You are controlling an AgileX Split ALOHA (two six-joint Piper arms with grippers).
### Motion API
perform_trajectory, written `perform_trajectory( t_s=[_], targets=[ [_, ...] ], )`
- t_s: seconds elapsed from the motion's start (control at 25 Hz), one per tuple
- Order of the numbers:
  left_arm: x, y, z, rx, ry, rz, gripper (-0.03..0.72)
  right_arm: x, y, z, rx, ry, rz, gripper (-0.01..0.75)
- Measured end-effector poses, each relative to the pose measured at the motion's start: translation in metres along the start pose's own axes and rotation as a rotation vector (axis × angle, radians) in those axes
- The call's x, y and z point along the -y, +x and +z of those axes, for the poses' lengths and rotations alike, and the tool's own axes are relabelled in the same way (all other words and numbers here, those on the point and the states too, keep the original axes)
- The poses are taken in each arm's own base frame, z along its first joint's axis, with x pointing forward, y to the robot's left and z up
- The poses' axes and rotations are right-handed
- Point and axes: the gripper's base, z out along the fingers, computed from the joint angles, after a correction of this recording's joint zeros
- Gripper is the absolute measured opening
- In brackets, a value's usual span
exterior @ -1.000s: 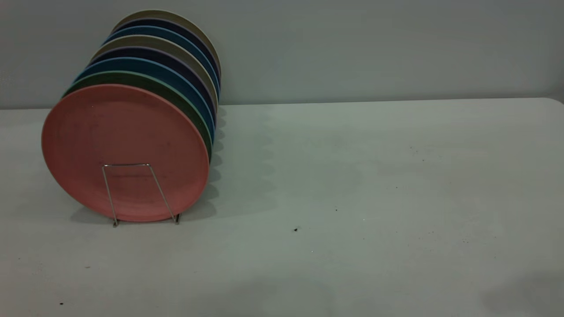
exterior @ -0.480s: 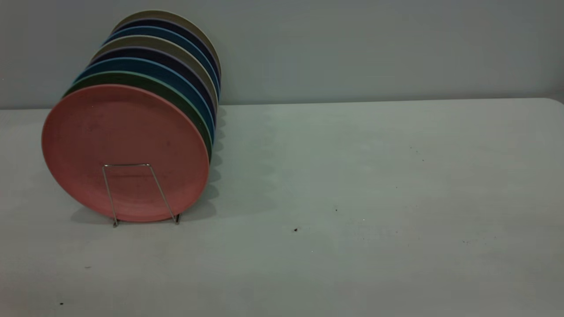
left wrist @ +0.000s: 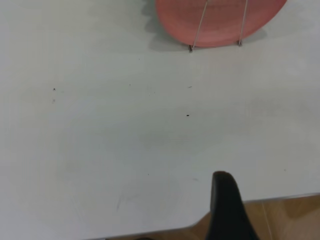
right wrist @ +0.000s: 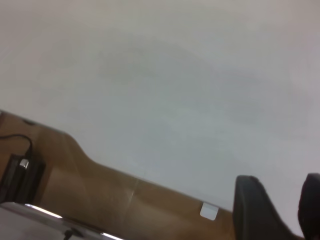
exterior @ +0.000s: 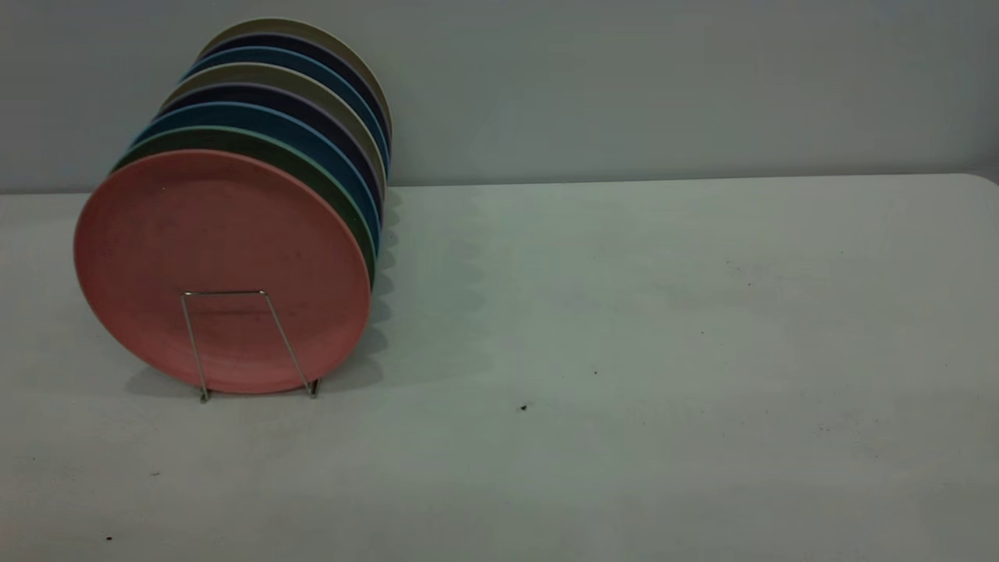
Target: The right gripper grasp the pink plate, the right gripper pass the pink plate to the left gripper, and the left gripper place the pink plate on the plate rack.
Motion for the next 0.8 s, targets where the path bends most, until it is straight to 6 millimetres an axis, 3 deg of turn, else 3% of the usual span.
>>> perform_trajectory(
  t_s=[0.8],
  targets=[
    [-0.0043, 0.0008, -0.0004, -0.004, -0.014, 0.016, 0.456, 0.0020, 0.0007, 0.0006, -0.002, 0.022, 0.006, 0.239]
  ],
)
